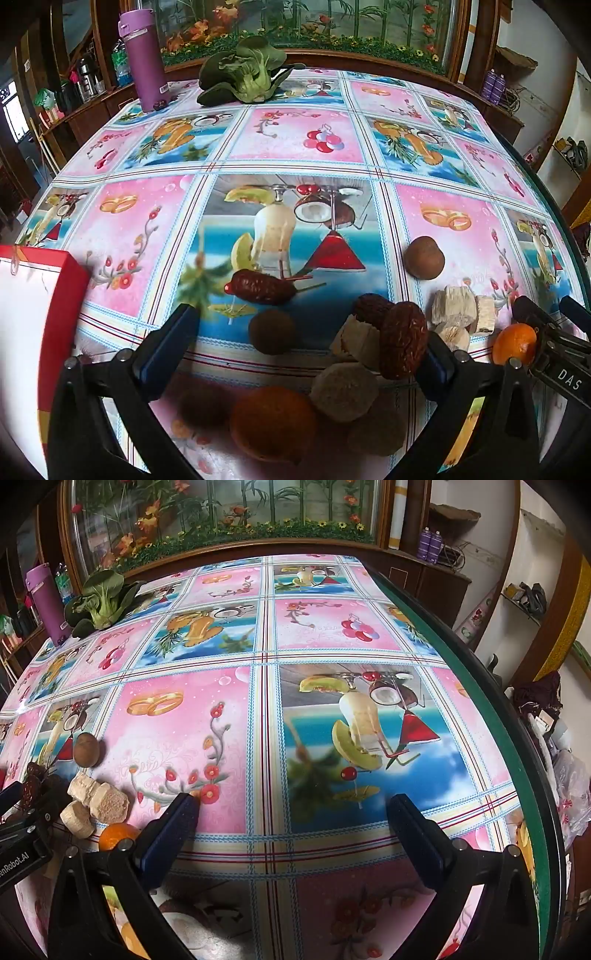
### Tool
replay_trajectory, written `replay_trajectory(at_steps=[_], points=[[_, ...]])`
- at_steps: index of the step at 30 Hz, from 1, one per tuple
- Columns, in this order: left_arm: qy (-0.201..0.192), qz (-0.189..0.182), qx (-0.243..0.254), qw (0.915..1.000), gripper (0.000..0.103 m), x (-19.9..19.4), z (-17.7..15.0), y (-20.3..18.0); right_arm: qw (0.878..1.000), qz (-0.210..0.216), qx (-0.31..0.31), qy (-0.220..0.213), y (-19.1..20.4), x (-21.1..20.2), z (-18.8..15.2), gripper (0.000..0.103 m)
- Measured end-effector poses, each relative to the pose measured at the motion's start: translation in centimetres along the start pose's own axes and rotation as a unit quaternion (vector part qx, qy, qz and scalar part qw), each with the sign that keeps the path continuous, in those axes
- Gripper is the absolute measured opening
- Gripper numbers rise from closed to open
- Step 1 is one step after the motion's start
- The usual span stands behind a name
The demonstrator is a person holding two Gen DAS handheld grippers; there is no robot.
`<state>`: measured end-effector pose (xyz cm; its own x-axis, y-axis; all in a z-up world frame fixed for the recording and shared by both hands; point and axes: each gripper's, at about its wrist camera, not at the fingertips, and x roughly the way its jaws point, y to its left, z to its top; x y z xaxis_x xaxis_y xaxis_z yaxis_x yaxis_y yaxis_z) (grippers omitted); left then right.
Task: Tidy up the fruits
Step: 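Move both grippers toward the oranges among the snacks on the tablecloth, then grasp an orange with the left gripper while the right gripper grasps another orange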
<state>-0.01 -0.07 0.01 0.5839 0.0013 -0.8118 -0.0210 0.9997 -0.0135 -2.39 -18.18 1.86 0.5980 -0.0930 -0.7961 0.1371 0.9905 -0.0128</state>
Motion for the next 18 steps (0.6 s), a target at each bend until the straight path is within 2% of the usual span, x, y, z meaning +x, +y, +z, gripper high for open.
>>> replay_trajectory(at_steps=[10,14,17,18], points=[[0.0,0.0,0.0,1.0,0.103,0.1,0.4,-0.1,1.0,0.0,0.0,0.001,-0.1,0.1,0.1,0.103],[0.001,-0.002,0.002,1.0,0.103,0.1,0.4,0.0,0.999,0.031,-0.018,0.019,-1.0,0.2,0.3,0.102],[0.014,-0.035,0.038,0.9985,0.103,-1.1,-0.5,0.4,0.997,0.071,0.017,-0.041,-2.6,-2.7,-0.1,0.101],[0.002,-0.04,0.036,0.9985,0.103,-2.3,-0.9,0.8,0.994,0.087,0.018,-0.059,-2.9,-4.0,-0.4,0.102]])
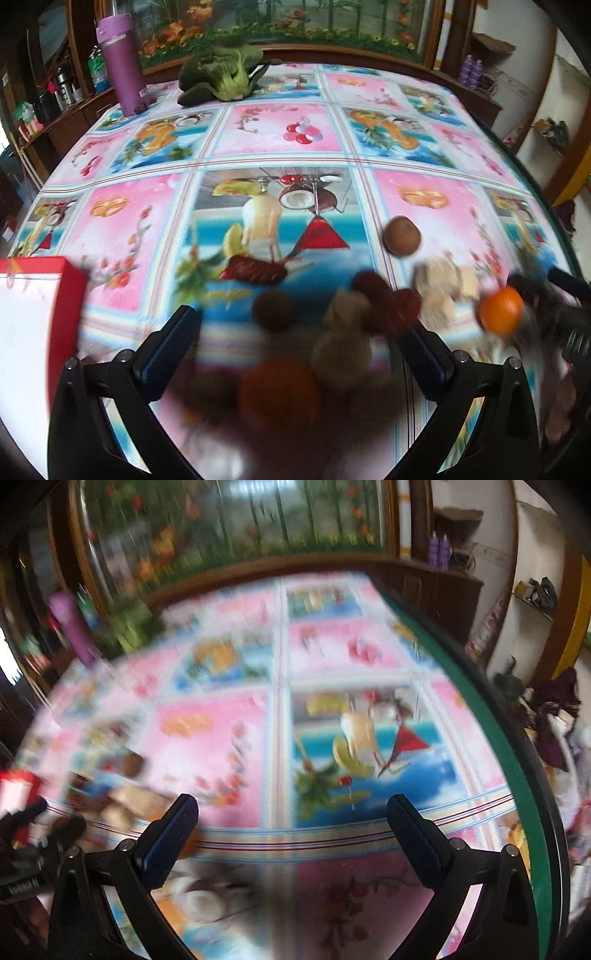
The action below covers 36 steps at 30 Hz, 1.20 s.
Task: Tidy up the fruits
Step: 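Grasp an orange with the left gripper while the right gripper grasps another orange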
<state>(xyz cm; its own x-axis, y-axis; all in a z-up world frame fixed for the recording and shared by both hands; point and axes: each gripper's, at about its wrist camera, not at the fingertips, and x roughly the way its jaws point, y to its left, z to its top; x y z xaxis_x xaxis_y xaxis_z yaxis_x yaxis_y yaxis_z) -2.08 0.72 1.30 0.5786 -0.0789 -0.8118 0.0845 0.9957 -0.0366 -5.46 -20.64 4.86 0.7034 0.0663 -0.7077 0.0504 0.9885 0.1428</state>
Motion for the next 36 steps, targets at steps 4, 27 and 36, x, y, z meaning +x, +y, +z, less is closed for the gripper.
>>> replay_trajectory(at_steps=[4,27,36], points=[[-0.05,-0.02,0.012,0.9985,0.103,-5.8,-2.3,1.6,0.998,0.037,-0.026,-0.046,0.9,-4.1,-0.7,0.102],[-0.033,-0.071,0.094,0.9925,0.098,-6.2,-2.2,2.0,0.994,0.067,-0.079,0.039,4.4,0.7,-1.4,0.08],[0.003,-0.114,0.114,0.9869,0.057,-3.5,-1.6,1.3,0.991,0.092,-0.063,0.07,4.6,2.5,-1.6,0.058]])
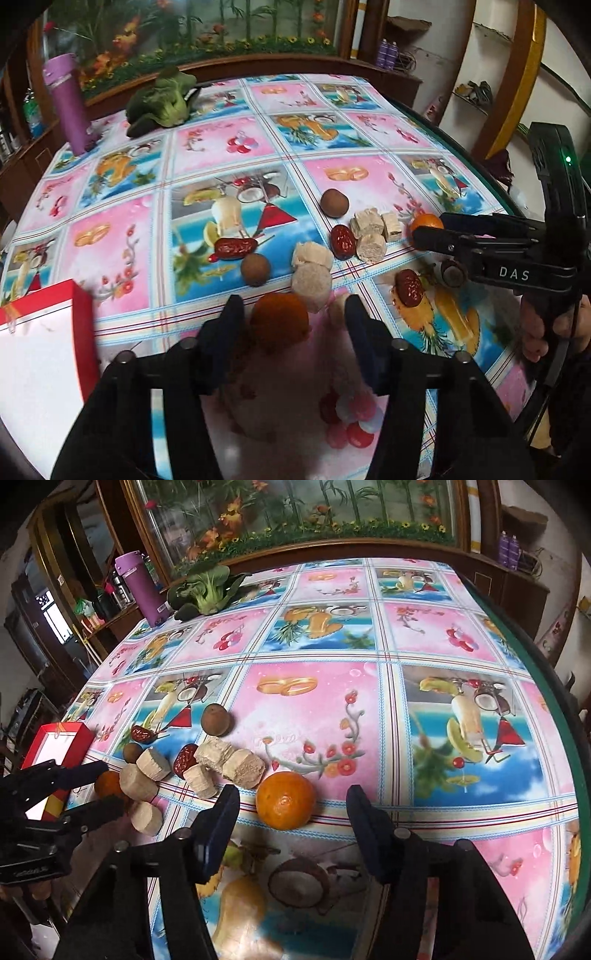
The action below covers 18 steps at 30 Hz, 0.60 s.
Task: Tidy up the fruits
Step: 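Grasp an orange with the left gripper while the right gripper grasps another orange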
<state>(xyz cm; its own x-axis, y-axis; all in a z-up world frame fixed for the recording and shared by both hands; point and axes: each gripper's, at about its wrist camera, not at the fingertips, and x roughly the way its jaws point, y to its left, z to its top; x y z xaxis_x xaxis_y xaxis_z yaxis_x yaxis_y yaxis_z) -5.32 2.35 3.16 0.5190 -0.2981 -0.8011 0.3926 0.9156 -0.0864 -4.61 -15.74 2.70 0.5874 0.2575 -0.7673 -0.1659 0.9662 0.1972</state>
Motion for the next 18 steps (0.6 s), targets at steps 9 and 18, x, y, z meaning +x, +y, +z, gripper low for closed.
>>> replay_trajectory(at_steps=[9,18], points=[[0.002,-0.01,0.006,0.9999,0.049,0.78,0.11,0.42,1.0,-0.002,-0.012,-0.003,0.35,0.35,-0.08,0.048],[0.017,-0.016,0.009,0.9997,0.035,0.97,-0.49,0.97,1.0,-0.005,-0.01,-0.003,0.47,0.47,-0.13,0.031]])
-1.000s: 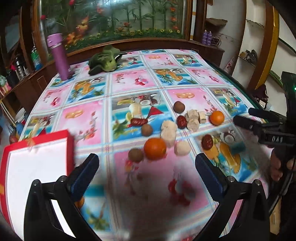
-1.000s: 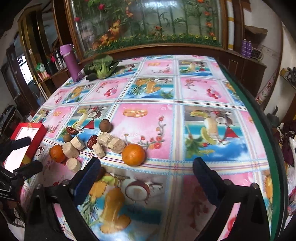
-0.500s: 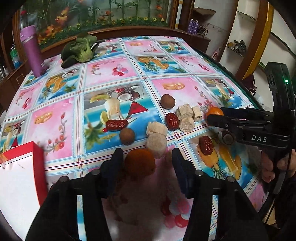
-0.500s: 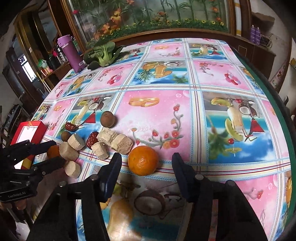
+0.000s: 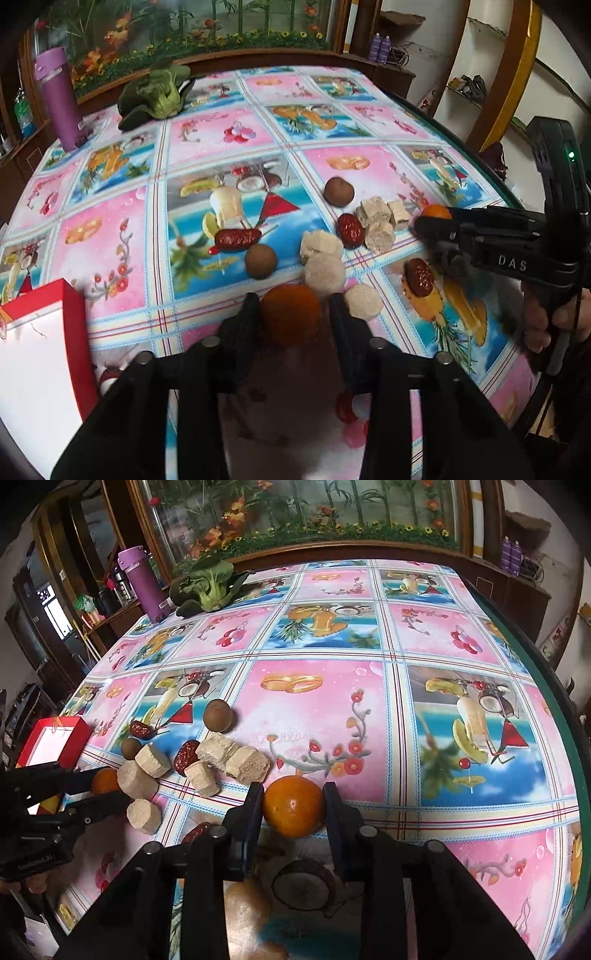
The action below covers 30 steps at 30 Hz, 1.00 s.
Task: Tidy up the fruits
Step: 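Grasp an orange with the left gripper while the right gripper grasps another orange, then carry both oranges over the red-rimmed white tray and open both grippers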
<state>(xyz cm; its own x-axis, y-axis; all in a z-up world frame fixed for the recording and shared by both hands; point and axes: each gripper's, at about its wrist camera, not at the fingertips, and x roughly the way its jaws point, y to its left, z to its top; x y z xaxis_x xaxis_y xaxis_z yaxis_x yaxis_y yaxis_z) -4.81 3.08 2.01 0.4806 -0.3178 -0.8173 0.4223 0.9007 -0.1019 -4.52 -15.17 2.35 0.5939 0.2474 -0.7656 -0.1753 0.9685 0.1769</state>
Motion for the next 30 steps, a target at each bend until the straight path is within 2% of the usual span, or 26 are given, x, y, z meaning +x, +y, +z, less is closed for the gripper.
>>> replay_trajectory(at_steps=[2,9,14,17,19,21,27,30], points=[[-0.003,0.004,0.009,0.9999,0.035,0.0,-0.1,-0.3,1.0,0.006,0.005,0.001,0.0,-0.1,-0.1,0.031],[-0.005,-0.011,-0.005,0.9999,0.035,-0.5,-0.3,-0.1,1.0,0.023,0.01,-0.01,1.1,-1.7,-0.2,0.031],[-0.052,-0.01,-0.024,0.9983,0.035,-4.3,-0.6,0.1,0.998,0.06,-0.021,-0.022,5.3,-3.6,0.2,0.031],[-0.085,0.012,-0.044,0.9954,0.035,-7.9,-1.7,0.8,0.995,0.089,-0.051,-0.016,9.2,-3.9,0.1,0.031],[-0.105,0.023,-0.075,0.9914,0.035,-10.6,-3.4,2.1,0.992,0.108,-0.07,-0.01,12.0,-3.6,0.0,0.031],[-0.111,0.048,-0.098,0.9878,0.035,-12.5,-5.0,3.4,0.987,0.131,-0.094,-0.004,15.3,-3.3,-0.3,0.031],[-0.129,0.14,-0.168,0.9672,0.035,-17.6,-10.7,8.9,0.969,0.19,-0.156,0.019,24.9,-1.7,-1.3,0.031],[-0.118,0.176,-0.203,0.956,0.035,-18.6,-13.2,12.0,0.961,0.204,-0.182,0.034,28.7,-0.6,-1.9,0.031]])
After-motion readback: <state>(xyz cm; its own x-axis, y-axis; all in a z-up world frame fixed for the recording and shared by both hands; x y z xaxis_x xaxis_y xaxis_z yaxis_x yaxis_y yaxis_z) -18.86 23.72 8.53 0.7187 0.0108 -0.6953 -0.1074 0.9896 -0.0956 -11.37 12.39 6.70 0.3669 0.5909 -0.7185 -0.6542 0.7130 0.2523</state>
